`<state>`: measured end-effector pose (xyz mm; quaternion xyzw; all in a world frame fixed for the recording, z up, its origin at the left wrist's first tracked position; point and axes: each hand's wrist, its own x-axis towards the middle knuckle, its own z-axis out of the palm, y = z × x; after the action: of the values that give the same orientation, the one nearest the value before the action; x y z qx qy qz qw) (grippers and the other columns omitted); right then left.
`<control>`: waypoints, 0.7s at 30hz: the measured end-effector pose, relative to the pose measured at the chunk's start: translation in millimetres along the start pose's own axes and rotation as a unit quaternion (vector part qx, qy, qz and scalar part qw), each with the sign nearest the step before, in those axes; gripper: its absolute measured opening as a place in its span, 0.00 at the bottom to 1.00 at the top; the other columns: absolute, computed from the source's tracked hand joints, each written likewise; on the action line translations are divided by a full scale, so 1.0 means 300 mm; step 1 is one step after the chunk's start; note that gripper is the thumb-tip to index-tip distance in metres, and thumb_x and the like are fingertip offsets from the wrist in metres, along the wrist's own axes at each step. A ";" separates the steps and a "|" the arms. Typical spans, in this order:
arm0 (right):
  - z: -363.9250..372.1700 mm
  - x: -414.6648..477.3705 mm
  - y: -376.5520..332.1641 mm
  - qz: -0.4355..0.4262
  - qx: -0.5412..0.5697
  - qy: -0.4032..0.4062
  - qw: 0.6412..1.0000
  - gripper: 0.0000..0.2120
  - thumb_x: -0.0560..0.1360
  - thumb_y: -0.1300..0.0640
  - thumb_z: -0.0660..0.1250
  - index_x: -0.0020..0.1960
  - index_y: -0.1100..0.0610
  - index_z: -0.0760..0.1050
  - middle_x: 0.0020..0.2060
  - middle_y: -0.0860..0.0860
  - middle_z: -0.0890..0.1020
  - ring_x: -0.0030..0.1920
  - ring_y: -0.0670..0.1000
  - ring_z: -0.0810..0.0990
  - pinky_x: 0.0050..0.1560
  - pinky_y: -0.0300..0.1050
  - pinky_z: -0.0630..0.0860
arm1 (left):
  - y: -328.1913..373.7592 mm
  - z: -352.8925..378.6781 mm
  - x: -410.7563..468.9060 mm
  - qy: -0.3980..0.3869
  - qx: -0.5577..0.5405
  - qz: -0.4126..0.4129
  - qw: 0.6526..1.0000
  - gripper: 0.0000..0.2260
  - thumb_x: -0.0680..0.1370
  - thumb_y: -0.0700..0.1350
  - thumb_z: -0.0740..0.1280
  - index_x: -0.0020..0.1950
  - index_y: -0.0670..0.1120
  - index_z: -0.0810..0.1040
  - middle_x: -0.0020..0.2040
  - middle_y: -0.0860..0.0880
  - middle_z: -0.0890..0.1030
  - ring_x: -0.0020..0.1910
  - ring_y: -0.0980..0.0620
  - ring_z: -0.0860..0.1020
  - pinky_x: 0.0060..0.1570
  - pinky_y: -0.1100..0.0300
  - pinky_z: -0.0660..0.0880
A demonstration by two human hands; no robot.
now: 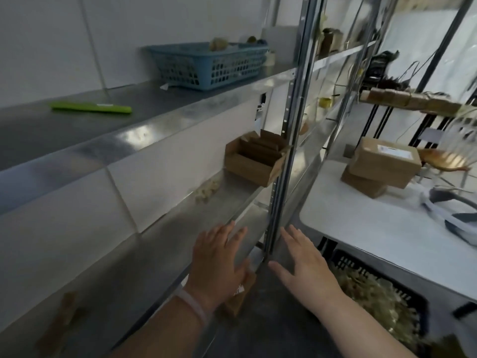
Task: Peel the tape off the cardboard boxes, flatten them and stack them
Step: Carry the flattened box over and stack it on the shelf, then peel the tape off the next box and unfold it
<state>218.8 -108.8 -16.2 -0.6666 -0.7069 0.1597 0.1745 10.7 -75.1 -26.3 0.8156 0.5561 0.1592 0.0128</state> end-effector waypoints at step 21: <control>-0.103 1.065 0.366 0.034 0.082 -0.068 0.994 0.38 0.78 0.42 0.62 0.78 0.43 0.42 0.78 0.42 0.46 0.77 0.53 0.53 0.74 0.53 0.57 | -0.048 0.274 0.868 -0.024 -0.114 -0.144 0.983 0.31 0.74 0.65 0.51 0.76 0.56 0.57 0.76 0.51 0.59 0.74 0.51 0.58 0.70 0.56 0.57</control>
<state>314.2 216.3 -28.5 -0.6613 -0.6784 0.2681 0.1748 106.4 180.4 -43.3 0.7240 0.6454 0.1980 0.1418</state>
